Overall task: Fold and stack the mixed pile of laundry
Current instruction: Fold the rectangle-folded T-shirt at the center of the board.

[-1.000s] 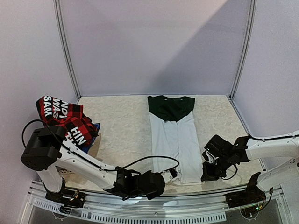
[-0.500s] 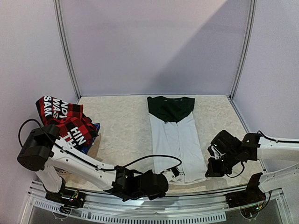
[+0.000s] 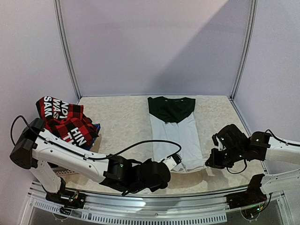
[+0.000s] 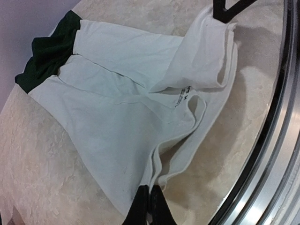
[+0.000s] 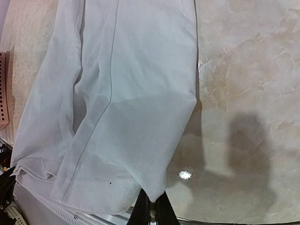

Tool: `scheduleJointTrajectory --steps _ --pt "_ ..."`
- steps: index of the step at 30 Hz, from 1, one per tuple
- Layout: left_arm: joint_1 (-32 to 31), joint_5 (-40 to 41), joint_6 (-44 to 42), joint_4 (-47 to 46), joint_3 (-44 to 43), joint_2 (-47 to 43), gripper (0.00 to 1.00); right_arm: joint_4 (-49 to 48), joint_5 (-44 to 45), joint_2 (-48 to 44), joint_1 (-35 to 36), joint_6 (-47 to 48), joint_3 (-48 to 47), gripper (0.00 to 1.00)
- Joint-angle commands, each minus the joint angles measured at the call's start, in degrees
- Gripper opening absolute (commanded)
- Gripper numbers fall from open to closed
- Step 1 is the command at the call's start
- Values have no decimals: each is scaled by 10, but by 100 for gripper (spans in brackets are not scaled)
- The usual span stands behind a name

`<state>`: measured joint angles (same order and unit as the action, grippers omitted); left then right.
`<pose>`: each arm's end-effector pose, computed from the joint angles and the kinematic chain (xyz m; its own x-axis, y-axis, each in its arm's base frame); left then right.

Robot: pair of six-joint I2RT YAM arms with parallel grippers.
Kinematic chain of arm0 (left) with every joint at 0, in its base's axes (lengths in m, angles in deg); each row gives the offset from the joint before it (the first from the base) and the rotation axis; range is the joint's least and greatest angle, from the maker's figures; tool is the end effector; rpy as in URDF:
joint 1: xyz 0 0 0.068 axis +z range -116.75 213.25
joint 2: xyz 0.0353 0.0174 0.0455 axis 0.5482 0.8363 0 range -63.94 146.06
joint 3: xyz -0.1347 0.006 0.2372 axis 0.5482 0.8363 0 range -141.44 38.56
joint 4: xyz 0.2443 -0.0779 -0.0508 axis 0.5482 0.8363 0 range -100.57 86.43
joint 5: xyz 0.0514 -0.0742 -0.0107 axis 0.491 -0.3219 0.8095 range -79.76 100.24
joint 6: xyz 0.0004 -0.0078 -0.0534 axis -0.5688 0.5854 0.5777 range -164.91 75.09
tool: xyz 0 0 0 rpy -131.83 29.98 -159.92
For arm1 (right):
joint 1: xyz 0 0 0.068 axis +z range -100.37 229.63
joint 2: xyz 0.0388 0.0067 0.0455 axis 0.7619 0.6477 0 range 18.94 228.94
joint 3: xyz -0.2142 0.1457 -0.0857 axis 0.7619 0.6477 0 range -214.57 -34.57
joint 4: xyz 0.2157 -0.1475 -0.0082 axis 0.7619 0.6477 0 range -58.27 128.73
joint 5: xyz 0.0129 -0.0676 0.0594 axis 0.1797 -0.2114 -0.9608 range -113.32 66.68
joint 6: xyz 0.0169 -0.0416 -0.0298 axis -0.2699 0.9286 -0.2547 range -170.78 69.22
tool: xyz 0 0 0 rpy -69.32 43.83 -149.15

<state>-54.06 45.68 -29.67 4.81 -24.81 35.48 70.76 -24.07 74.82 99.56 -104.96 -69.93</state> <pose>0.0376 -0.3594 0.1977 -0.2448 0.6485 -0.7207 0.7592 0.5906 0.2736 0.1142 0.1364 0.2080 -0.9487 0.1317 -0.2874 -0.0004 0.9087 0.4175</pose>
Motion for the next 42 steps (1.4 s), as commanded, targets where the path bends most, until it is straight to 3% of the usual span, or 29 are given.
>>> scheduleJointTrajectory --steps 1,26,42 --pt "29 0 -18 27 -12 -33 0 -11 76 -4 4 3 -42 0" --pt "188 -32 -79 51 -137 5 0 -51 302 174 -2 -5 -240 0" --pt "280 -73 -128 48 -247 115 0 -149 261 307 -108 48 -289 0"
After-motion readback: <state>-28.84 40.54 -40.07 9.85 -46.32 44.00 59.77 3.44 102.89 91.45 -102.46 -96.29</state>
